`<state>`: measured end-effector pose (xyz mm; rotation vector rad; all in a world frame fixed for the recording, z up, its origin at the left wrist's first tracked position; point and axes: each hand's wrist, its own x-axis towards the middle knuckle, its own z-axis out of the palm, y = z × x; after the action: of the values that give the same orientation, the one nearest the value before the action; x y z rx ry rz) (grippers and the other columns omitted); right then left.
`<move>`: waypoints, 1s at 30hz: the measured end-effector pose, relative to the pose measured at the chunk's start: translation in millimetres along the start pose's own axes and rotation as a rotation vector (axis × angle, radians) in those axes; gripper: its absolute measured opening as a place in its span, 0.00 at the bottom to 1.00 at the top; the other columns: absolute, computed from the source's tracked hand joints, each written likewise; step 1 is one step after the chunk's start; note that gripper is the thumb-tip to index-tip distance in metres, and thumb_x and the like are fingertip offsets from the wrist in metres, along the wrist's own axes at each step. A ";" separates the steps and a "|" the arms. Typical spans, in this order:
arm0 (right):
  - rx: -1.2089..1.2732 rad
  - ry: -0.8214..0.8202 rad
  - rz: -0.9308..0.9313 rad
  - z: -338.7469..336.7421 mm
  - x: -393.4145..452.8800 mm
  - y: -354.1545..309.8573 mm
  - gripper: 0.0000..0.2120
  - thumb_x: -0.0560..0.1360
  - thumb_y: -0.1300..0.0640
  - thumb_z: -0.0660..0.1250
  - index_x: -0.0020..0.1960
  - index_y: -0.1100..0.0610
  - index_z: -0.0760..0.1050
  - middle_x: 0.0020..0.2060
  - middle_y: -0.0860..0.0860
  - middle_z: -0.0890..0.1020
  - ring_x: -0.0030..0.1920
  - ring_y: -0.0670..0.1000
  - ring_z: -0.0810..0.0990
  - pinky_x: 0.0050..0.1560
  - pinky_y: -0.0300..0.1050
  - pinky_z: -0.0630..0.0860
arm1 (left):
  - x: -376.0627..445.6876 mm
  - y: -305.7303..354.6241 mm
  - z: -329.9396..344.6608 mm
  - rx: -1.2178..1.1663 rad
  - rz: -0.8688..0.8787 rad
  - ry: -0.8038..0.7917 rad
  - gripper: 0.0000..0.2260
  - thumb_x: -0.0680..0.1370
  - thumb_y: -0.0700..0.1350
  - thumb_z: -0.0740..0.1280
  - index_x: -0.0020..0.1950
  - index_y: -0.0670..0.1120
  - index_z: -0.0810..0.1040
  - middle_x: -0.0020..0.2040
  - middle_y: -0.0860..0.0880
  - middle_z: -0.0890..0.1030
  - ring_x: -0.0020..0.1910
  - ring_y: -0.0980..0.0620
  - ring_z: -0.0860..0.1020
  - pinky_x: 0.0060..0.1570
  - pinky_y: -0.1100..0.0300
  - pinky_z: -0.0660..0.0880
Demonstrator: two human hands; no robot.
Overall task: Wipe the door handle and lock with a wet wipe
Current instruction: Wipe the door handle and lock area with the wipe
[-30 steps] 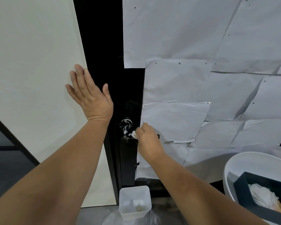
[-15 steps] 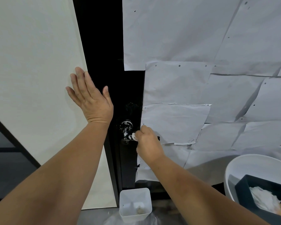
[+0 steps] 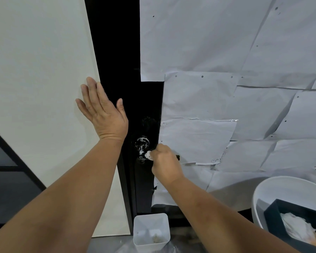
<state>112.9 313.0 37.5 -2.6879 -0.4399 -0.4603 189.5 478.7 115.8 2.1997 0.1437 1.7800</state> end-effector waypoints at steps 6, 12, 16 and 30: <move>-0.062 0.033 -0.002 -4.0 -5.5 13.7 0.13 0.57 0.79 0.62 0.33 0.63 0.74 0.33 0.51 0.66 0.34 0.50 0.64 0.27 0.41 0.63 | 0.2 0.3 -1.5 0.004 -0.002 -0.006 0.26 0.81 0.49 0.58 0.74 0.38 0.54 0.74 0.35 0.63 0.74 0.35 0.59 0.72 0.36 0.54; -0.025 0.076 0.086 -9.6 -10.2 9.7 0.16 0.55 0.79 0.60 0.31 0.59 0.66 0.34 0.53 0.66 0.34 0.52 0.65 0.31 0.42 0.61 | 0.2 0.9 -1.0 0.005 -0.002 0.005 0.26 0.80 0.48 0.58 0.74 0.38 0.55 0.73 0.35 0.64 0.74 0.36 0.60 0.72 0.36 0.54; -0.008 0.022 -0.003 3.5 -2.1 -8.4 0.15 0.55 0.80 0.62 0.33 0.63 0.72 0.35 0.56 0.71 0.34 0.53 0.68 0.31 0.41 0.65 | -0.1 0.7 -0.8 0.008 0.002 0.003 0.26 0.81 0.48 0.58 0.74 0.37 0.55 0.73 0.35 0.63 0.74 0.36 0.59 0.72 0.37 0.54; 0.013 -0.018 -0.076 1.2 7.6 -7.5 0.16 0.60 0.77 0.64 0.40 0.60 0.80 0.36 0.53 0.78 0.39 0.53 0.73 0.32 0.41 0.67 | -0.4 0.2 -1.7 -0.001 -0.001 0.001 0.25 0.81 0.49 0.56 0.74 0.37 0.56 0.73 0.35 0.64 0.74 0.36 0.60 0.72 0.36 0.55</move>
<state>117.3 322.0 41.6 -2.6717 -0.5496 -0.4535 187.8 478.8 115.8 2.1983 0.1439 1.7799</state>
